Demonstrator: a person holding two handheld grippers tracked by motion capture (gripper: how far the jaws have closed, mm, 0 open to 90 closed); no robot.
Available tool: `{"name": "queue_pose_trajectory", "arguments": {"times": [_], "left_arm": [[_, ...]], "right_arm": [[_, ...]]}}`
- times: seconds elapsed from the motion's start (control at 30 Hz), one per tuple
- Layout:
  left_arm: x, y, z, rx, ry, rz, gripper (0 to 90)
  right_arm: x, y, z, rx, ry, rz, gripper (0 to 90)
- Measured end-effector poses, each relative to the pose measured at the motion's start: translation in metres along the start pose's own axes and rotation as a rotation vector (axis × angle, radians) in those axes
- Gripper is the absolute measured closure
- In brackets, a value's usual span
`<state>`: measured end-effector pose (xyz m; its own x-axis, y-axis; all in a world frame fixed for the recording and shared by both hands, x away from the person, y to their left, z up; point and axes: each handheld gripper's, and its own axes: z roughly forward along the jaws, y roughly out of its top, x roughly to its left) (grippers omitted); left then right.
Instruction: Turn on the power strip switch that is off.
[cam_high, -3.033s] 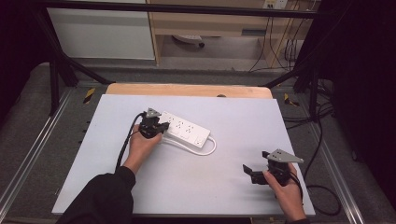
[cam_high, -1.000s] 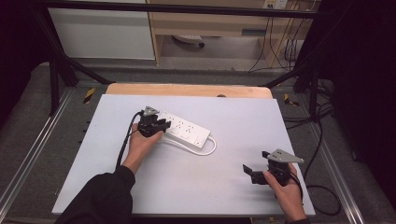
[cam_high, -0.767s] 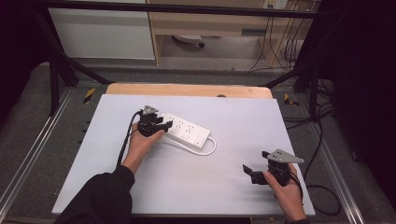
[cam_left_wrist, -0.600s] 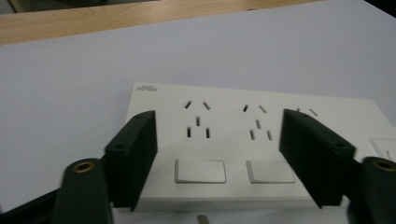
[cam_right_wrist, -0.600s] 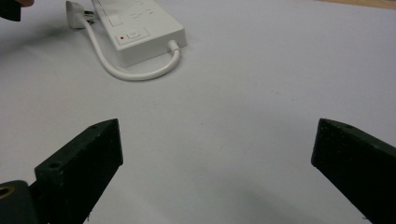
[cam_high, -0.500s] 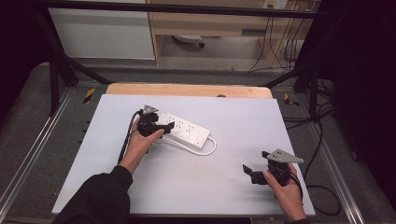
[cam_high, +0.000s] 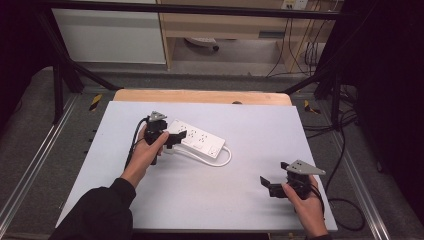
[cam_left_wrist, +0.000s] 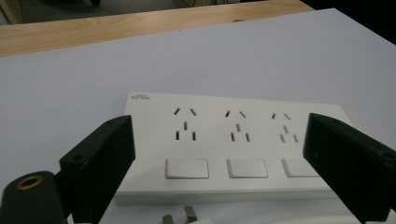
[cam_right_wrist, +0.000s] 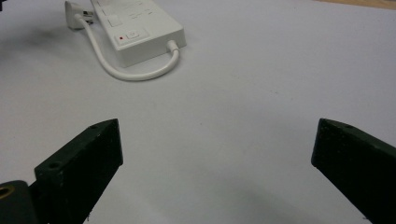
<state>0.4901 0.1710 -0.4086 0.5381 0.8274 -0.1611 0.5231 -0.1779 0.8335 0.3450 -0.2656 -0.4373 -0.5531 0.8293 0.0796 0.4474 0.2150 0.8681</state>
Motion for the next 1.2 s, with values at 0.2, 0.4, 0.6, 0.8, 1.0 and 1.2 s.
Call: {"name": "queue_pose_trajectory", "arguments": {"times": [0.2,0.4,0.6,0.8,1.0,1.2], "left_arm": [[-0.002,0.001,-0.005,-0.001,-0.013,0.002,8.3],[-0.003,0.004,-0.016,-0.022,-0.027,0.004,8.0],[-0.003,0.005,-0.026,-0.021,-0.033,0.007,7.8],[-0.003,0.003,-0.037,-0.024,-0.037,0.017,7.7],[-0.002,0.000,-0.050,-0.026,-0.034,0.029,7.7],[0.000,-0.002,-0.064,-0.039,-0.029,0.022,7.7]], "right_arm": [[0.000,0.000,0.000,0.003,0.002,-0.004,2.4],[0.000,0.000,0.001,0.002,0.002,-0.006,2.4],[0.000,0.000,0.001,0.006,0.005,-0.007,2.4],[0.000,0.000,0.001,0.006,0.005,-0.005,2.4],[0.000,0.000,0.002,0.008,0.005,-0.006,2.4],[0.000,0.000,0.002,0.006,0.009,-0.003,2.4]]}}
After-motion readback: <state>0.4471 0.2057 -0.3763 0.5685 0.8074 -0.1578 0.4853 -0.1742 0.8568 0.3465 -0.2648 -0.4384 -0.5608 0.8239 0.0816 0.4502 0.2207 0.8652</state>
